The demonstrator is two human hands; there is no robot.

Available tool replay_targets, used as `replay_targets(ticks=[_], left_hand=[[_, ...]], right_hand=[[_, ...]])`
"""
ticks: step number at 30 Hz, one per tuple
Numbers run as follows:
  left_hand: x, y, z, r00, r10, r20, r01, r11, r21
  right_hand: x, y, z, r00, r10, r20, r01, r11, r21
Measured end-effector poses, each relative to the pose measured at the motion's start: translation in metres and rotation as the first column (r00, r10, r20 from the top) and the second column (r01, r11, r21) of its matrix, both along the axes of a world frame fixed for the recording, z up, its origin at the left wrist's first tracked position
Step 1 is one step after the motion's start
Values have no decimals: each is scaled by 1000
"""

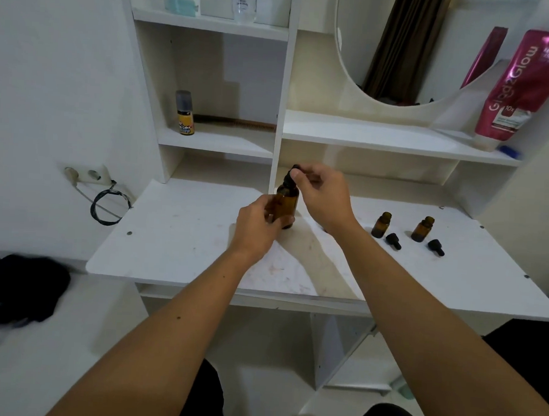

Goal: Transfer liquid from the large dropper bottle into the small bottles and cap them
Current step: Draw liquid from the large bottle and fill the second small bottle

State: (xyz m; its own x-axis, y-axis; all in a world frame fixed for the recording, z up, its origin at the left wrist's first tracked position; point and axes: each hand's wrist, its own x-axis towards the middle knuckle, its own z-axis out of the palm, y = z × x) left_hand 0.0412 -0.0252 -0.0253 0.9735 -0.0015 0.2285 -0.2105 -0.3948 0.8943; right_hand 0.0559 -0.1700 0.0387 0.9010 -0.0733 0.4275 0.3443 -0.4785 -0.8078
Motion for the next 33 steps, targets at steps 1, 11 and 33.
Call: replay_targets(ticks=[1,11,33], left_hand=[[0,-1,0,1000,2,3,-2,1000,8],[-1,-2,-1,1000,6,-12,-6,999,33],[-14,-4,-2,997,51,-49,-46,995,87]], right_hand=[[1,1,0,1000,-10,-8,10,1000,26],[5,5,7,999,-32,-41,35,997,70],[-22,-27,61,991,-33,128,15,990,140]])
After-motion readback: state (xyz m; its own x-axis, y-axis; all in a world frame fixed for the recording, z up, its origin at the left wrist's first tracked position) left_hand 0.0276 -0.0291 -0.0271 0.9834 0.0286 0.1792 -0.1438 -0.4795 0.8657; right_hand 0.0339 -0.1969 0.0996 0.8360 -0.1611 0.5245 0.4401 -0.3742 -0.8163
